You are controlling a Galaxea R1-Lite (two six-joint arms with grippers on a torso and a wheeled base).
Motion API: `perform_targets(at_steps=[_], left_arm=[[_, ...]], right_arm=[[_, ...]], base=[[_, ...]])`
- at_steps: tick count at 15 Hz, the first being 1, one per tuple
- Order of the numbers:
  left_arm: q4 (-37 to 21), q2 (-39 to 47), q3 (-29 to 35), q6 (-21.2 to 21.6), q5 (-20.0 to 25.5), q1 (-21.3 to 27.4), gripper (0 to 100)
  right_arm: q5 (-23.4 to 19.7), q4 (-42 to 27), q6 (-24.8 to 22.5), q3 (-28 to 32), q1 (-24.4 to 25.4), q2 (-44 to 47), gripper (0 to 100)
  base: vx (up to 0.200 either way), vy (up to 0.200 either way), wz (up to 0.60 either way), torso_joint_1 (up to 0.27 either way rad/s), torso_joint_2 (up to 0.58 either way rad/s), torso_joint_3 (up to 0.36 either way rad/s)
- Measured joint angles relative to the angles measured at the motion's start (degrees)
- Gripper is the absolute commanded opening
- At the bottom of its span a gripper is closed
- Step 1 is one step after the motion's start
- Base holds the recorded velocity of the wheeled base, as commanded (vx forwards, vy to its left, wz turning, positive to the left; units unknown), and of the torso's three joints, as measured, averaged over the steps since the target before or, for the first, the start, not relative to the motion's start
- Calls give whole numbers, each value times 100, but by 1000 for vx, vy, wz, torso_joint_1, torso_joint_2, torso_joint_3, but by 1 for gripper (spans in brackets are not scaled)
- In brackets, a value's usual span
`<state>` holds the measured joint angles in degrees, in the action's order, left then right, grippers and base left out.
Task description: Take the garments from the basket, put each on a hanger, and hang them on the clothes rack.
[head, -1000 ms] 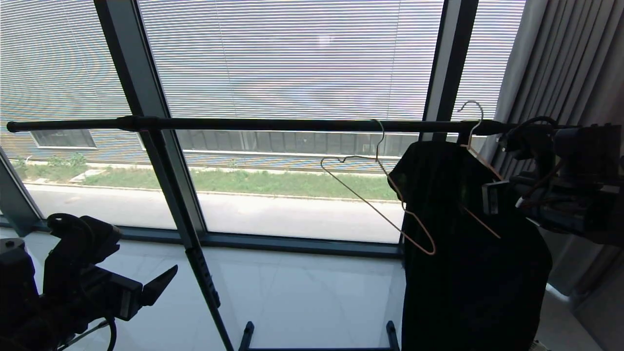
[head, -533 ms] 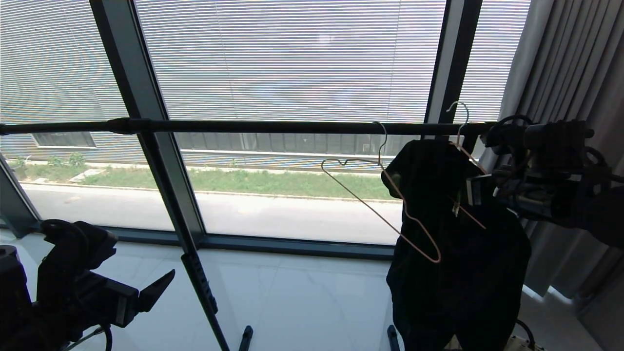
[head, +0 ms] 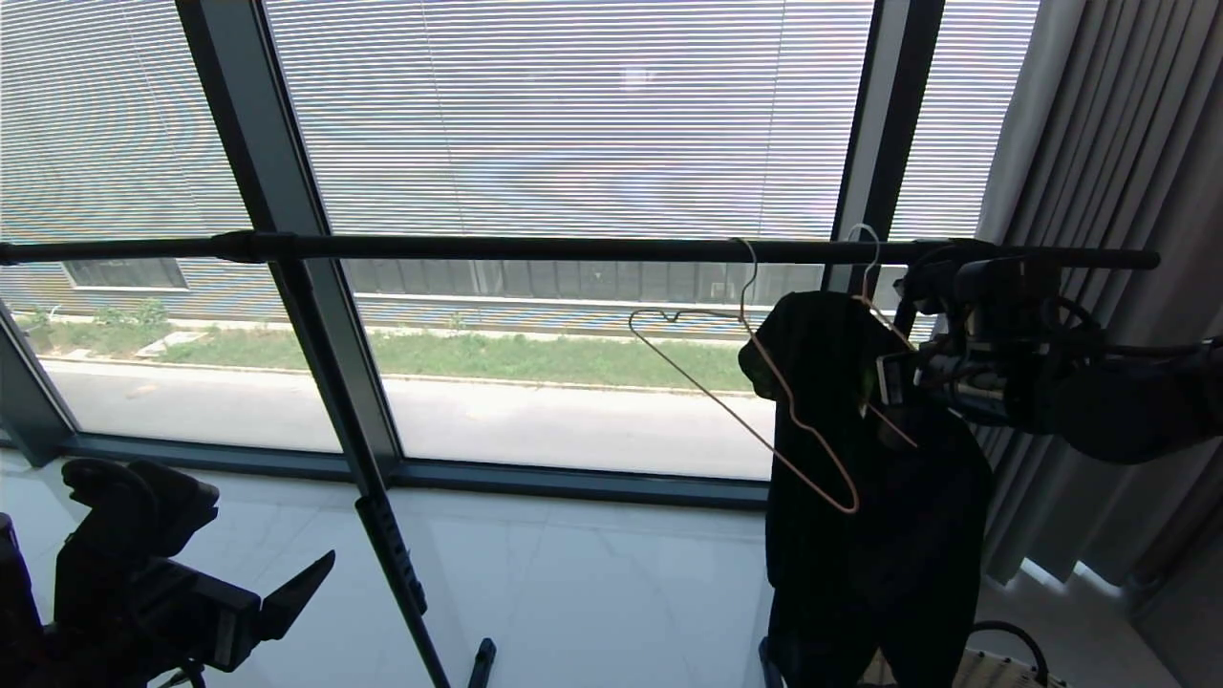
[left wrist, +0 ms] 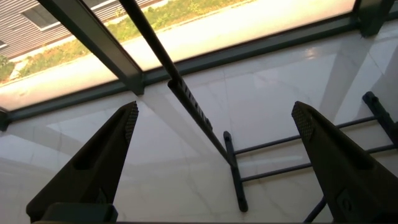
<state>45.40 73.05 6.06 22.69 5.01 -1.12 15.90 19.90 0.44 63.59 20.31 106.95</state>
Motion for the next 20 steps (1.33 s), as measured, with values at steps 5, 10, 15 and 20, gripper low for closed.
perform_targets(at_steps=[5, 10, 15, 20], left_arm=[[1, -59, -17, 0, 0, 0, 100], [1, -52, 63, -16, -12, -26, 100], [4, 90, 330, -39, -567, -45, 100], [1, 165, 386, -35, -577, -41, 100]], right_arm=[[20, -16, 0, 6, -17, 101, 0], [38, -572, 10, -57, -11, -229, 100], [50, -1694, -108, -647, -2, -1440, 100], [74, -1868, -249, -1329, -11, -2399, 100]], base=[[0, 0, 0, 0, 0, 0], [0, 0, 0, 0, 0, 0], [-120, 0, 0, 3, 1, 0], [-200, 0, 0, -2, 1, 0]])
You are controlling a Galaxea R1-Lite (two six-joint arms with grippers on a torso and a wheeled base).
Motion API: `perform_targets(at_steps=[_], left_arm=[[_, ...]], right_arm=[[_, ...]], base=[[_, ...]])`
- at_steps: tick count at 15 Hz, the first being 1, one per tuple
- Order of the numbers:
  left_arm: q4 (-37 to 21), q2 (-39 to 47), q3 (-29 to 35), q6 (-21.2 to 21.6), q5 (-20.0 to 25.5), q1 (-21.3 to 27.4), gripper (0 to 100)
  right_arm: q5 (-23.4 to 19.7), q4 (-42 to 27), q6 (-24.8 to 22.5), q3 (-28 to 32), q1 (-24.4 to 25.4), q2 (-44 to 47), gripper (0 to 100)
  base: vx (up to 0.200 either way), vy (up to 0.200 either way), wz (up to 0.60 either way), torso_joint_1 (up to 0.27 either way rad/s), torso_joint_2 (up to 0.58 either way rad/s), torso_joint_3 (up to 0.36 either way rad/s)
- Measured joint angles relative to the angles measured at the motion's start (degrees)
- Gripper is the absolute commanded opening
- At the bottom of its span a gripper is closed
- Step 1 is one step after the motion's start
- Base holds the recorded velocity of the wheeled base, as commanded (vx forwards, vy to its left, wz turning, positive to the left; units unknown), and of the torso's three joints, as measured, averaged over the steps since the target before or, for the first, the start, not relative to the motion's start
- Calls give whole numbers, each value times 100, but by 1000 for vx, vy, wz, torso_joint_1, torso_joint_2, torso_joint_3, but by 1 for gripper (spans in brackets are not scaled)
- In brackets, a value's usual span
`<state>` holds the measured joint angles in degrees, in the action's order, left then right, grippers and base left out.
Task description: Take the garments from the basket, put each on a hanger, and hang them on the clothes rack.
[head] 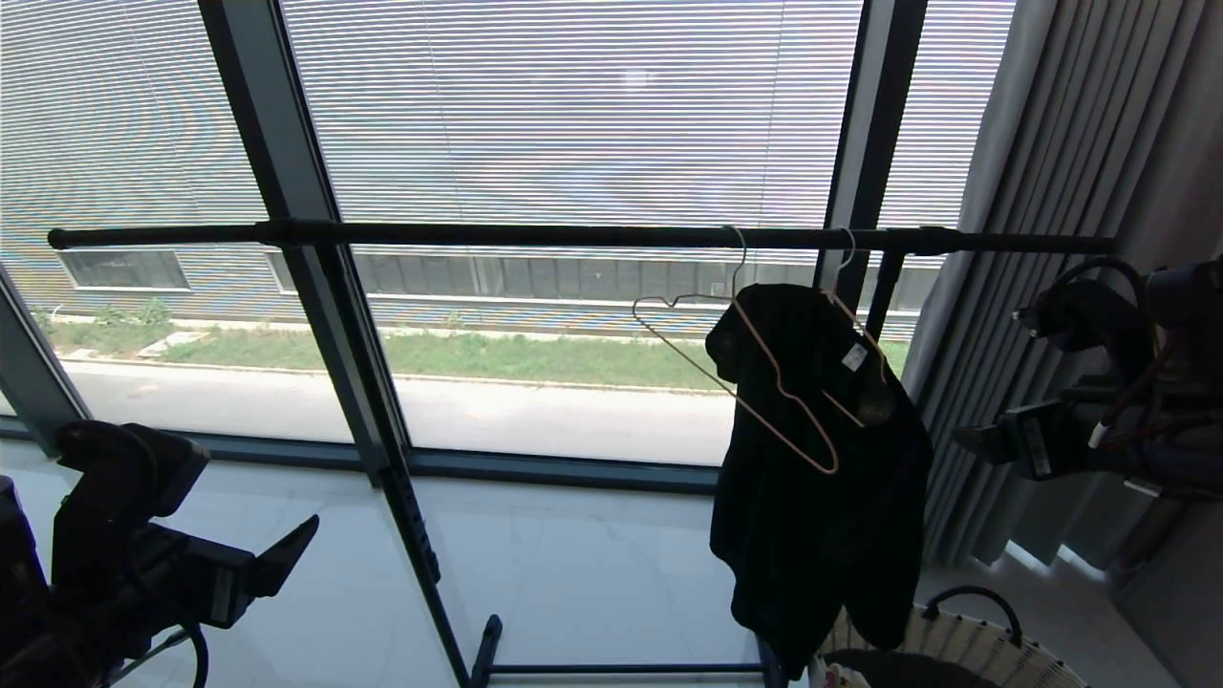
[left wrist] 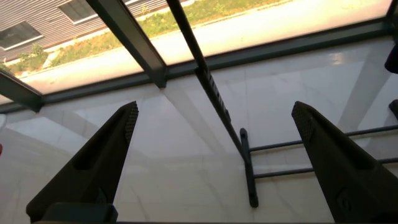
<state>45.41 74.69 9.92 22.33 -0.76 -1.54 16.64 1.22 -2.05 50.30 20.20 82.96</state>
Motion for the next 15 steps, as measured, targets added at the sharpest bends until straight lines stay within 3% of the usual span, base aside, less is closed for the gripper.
perform_targets(at_steps=[9, 12, 15], left_arm=[[0, -24, -9, -20, -11, 0, 100], [5, -80, 0, -20, -11, -2, 100], [2, -124, -28, -22, -11, 0, 100]], right_arm=[[77, 23, -107, -295, -89, -645, 100], [76, 20, -106, -358, -99, -746, 100], [77, 26, -104, -488, -99, -780, 100]], base=[[-200, 0, 0, 4, 3, 4], [0, 0, 0, -27, 41, 32], [0, 0, 0, -170, 432, 229]])
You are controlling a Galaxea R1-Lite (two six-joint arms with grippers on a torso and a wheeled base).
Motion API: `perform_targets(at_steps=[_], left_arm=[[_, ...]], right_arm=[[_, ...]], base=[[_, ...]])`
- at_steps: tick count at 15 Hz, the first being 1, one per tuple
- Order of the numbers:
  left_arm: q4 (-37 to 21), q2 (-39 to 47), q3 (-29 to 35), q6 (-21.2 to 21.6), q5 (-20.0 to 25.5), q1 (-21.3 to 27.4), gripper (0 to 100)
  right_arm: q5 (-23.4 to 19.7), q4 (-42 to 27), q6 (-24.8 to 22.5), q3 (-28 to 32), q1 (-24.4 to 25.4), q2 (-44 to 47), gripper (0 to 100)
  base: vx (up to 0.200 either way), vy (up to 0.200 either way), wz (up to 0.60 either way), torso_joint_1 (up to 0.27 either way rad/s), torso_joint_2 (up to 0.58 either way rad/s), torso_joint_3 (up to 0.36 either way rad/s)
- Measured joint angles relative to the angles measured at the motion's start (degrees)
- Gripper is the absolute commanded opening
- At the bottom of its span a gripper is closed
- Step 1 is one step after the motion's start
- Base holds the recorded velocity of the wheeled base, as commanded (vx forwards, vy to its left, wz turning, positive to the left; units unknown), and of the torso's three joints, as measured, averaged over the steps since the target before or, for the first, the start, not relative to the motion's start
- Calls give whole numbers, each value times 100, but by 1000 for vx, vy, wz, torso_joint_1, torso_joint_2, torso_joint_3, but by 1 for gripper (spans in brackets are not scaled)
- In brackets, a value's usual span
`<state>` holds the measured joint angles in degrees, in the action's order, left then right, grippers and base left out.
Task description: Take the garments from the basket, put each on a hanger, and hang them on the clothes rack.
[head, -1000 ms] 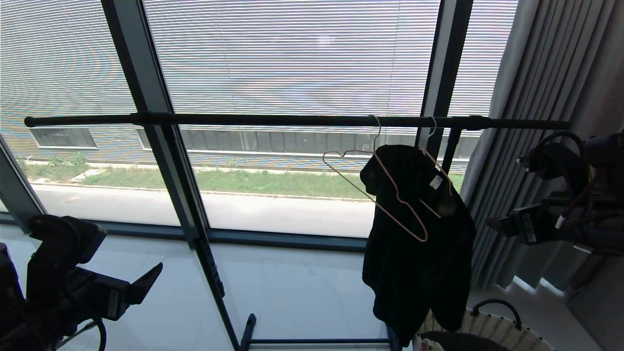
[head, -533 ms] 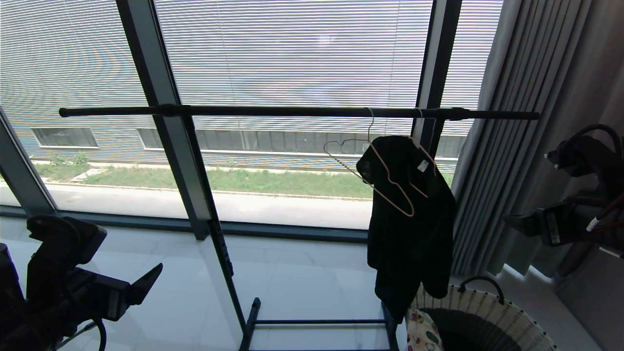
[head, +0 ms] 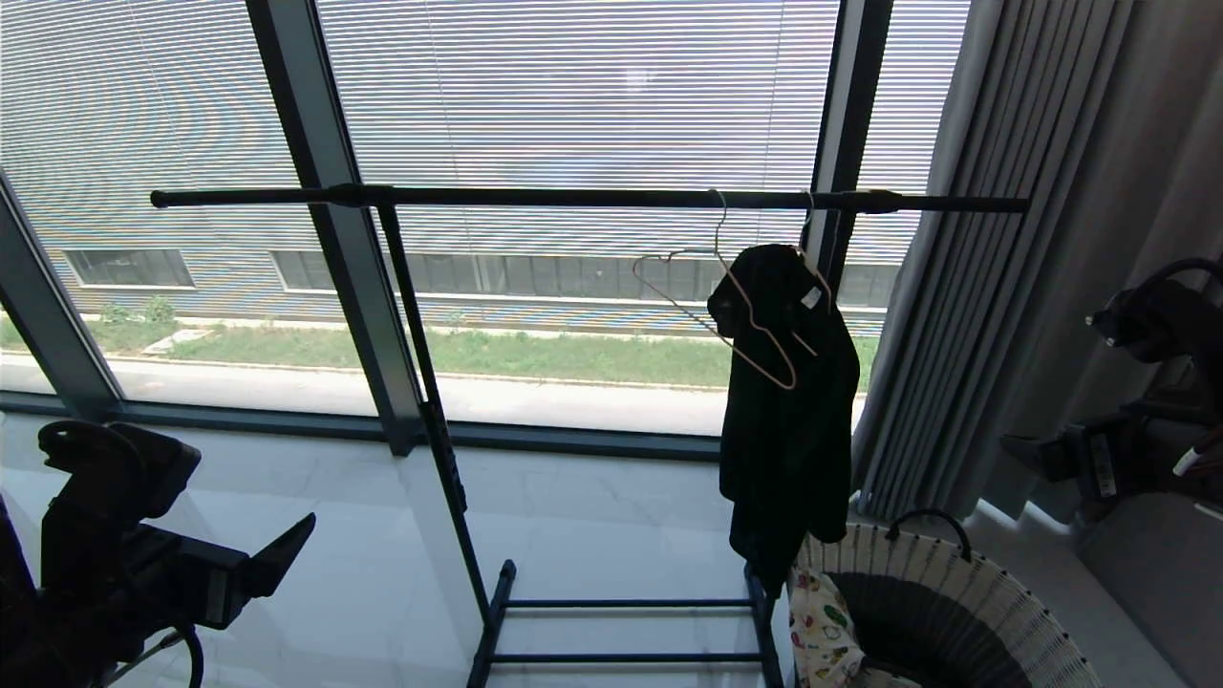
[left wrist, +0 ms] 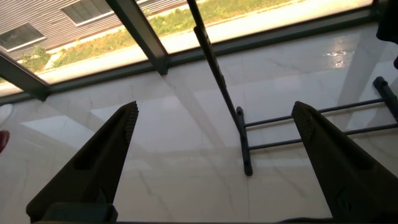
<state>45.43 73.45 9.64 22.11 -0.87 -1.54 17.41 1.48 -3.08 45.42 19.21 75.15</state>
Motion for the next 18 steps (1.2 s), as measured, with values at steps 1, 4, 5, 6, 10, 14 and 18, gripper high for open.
perform_targets(at_steps=[1, 4, 5, 6, 10, 14, 18], left_arm=[[-2, -2, -2, 0, 0, 0, 100], [-4, 0, -6, 11, 0, -2, 100], [-2, 4, -6, 13, 0, -4, 100], [-2, 12, -6, 13, 0, -4, 100], [-4, 80, 2, 30, 0, 0, 100], [-4, 130, 20, 30, 0, -4, 100], [-2, 144, 2, 35, 0, -2, 100]], right_arm=[[0, 9, 0, -20, 0, -5, 100], [-4, 11, 2, -91, 0, -11, 100], [-9, 7, 2, -129, 0, -10, 100], [-11, 9, 2, -183, 0, -10, 100], [-17, 9, 2, -406, 0, 4, 100], [-1, 18, -4, -507, 0, 15, 100], [0, 16, -4, -588, 0, 23, 100]], base=[[0, 0, 0, -232, 496, 271], [0, 0, 0, -230, 522, 287], [0, 0, 0, -222, 505, 281], [0, 0, 0, -217, 505, 286], [0, 0, 0, -214, 498, 289], [0, 0, 0, -195, 491, 293], [0, 0, 0, -172, 466, 292]])
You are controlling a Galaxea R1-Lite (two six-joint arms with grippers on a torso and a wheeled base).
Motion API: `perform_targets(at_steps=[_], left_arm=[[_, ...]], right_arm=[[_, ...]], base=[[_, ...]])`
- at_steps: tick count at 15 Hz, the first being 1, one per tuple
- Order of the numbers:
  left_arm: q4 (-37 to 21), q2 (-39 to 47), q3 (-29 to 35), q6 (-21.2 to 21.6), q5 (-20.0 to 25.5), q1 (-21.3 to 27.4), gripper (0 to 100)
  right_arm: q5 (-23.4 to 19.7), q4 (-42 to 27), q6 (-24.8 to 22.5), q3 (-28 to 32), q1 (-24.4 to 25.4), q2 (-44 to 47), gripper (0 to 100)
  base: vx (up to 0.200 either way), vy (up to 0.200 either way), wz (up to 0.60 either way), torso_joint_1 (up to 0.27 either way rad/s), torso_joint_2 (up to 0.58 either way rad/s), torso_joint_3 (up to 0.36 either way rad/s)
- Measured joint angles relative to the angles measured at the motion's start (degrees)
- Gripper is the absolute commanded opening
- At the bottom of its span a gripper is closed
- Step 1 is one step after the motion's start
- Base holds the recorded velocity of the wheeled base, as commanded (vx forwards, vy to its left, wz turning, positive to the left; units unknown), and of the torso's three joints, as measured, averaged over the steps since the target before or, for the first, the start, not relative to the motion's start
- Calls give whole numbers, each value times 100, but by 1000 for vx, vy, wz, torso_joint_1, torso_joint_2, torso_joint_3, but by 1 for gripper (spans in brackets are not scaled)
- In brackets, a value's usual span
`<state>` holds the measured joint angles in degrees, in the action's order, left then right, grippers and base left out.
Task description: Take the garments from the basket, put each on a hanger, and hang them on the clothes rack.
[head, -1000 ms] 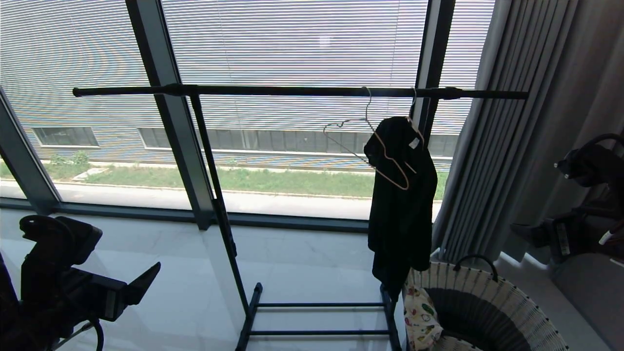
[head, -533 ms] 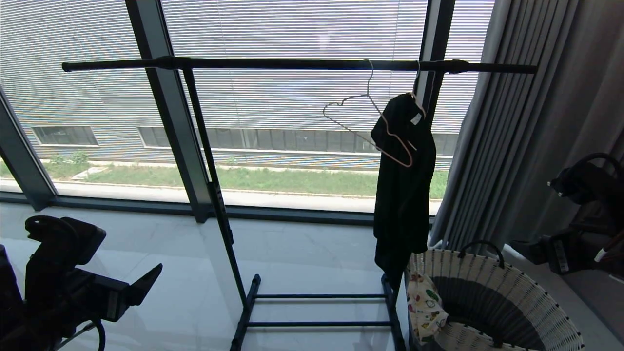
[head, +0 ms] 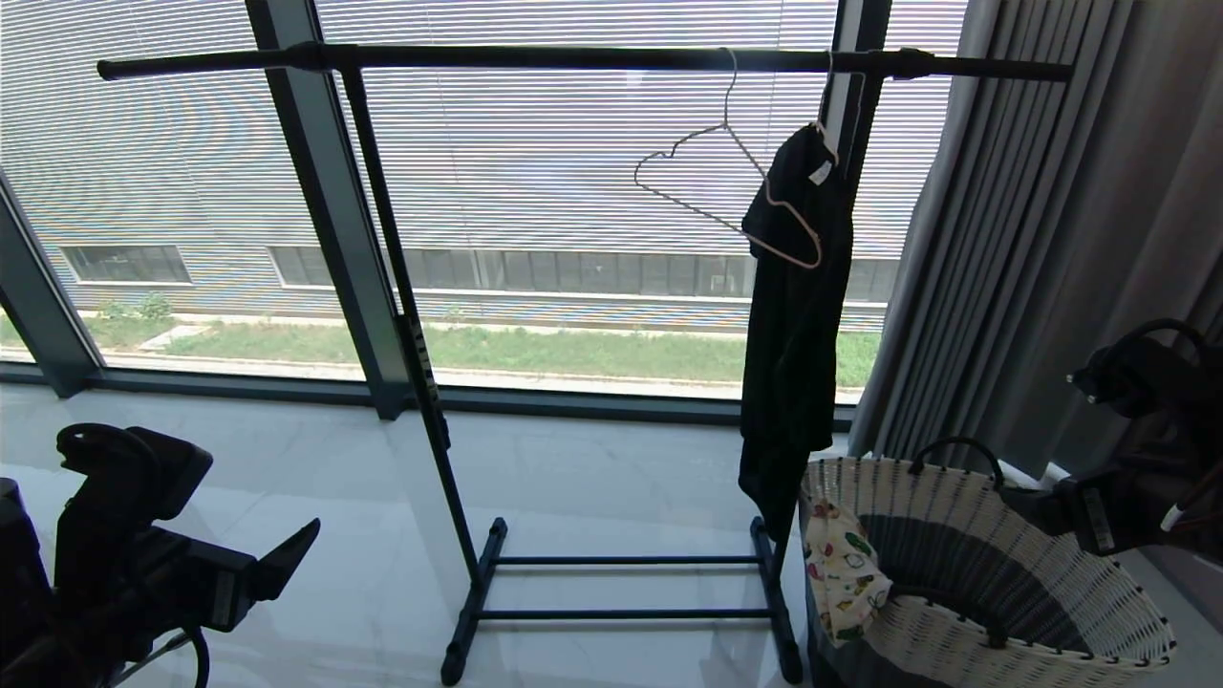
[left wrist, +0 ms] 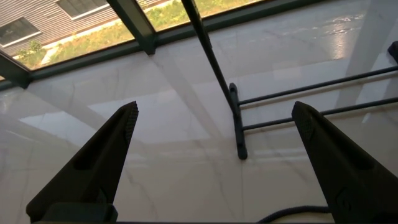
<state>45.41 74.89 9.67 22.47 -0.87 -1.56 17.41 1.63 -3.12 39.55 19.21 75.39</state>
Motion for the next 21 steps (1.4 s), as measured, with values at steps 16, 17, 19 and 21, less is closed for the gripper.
perform_targets(at_steps=[16, 17, 19, 21], left_arm=[[0, 13, 39, 0, 2, 16, 100], [2, 17, 85, 0, 2, 18, 100], [0, 35, 135, 0, 2, 18, 100], [2, 55, 149, 2, 2, 18, 100]], right_arm=[[-272, 807, -460, -844, -6, 145, 100], [-338, 829, -471, -868, -6, 256, 100], [-389, 1054, -486, -879, -6, 590, 100], [-417, 1446, -566, -884, 2, 1042, 100]], base=[[88, 0, 0, -53, 189, 133], [200, 0, 0, -2, 7, 2], [200, 0, 0, 2, 2, 2], [0, 0, 0, 0, 0, 0]])
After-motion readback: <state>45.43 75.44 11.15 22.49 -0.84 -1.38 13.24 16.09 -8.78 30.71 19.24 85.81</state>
